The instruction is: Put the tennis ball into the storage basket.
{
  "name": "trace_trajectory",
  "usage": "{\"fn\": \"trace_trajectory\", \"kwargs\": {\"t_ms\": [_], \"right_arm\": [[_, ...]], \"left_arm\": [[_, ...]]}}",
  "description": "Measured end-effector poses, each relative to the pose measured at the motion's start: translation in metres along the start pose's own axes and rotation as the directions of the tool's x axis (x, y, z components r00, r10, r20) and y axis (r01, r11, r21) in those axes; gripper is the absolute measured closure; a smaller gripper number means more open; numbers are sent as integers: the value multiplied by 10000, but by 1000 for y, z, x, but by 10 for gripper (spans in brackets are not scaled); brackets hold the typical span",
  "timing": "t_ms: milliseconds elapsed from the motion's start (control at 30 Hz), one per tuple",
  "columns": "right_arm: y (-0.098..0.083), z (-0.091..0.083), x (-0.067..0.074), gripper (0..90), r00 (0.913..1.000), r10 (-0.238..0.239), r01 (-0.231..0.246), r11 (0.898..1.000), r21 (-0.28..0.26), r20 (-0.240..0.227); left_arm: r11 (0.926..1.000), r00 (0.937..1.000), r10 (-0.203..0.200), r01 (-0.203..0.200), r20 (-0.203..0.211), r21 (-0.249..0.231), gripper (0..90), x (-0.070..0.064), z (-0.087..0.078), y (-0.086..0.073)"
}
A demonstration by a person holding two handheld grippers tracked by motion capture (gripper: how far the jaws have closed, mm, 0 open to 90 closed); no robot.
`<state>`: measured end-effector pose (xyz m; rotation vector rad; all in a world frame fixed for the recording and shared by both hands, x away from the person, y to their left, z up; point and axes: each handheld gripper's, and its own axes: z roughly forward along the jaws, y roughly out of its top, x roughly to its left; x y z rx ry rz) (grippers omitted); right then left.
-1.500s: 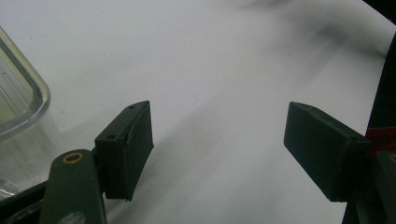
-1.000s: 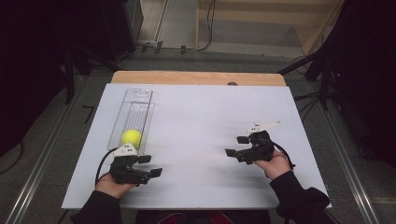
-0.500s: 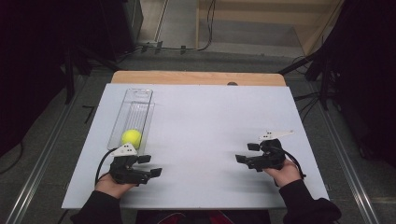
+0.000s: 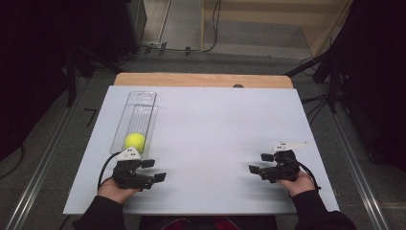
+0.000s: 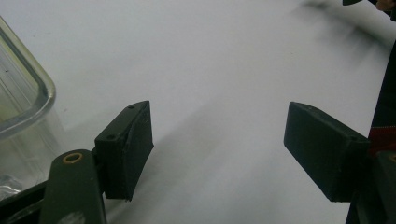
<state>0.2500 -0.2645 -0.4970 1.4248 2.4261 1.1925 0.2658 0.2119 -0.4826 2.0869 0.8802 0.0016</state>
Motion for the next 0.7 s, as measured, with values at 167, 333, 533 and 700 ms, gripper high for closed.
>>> {"fn": "trace_trajectory", "kwargs": {"t_ms": [167,333,533,700], "right_arm": [[0,1,0,205,10000,27,-27,10000,19,18],[0,2,1,205,10000,3,-3,10000,73,-25],[0,2,1,205,10000,-12,12,10000,80,-5],[0,2,0,205,10000,-3,3,10000,66,-26]], "left_arm": [[10000,10000,6,-6,16,-11,244,0,1,0],[10000,10000,15,-15,10,5,244,0,1,0],[10000,10000,37,-37,7,22,244,0,1,0],[10000,10000,71,-71,-30,20,245,-1,1,0]]}}
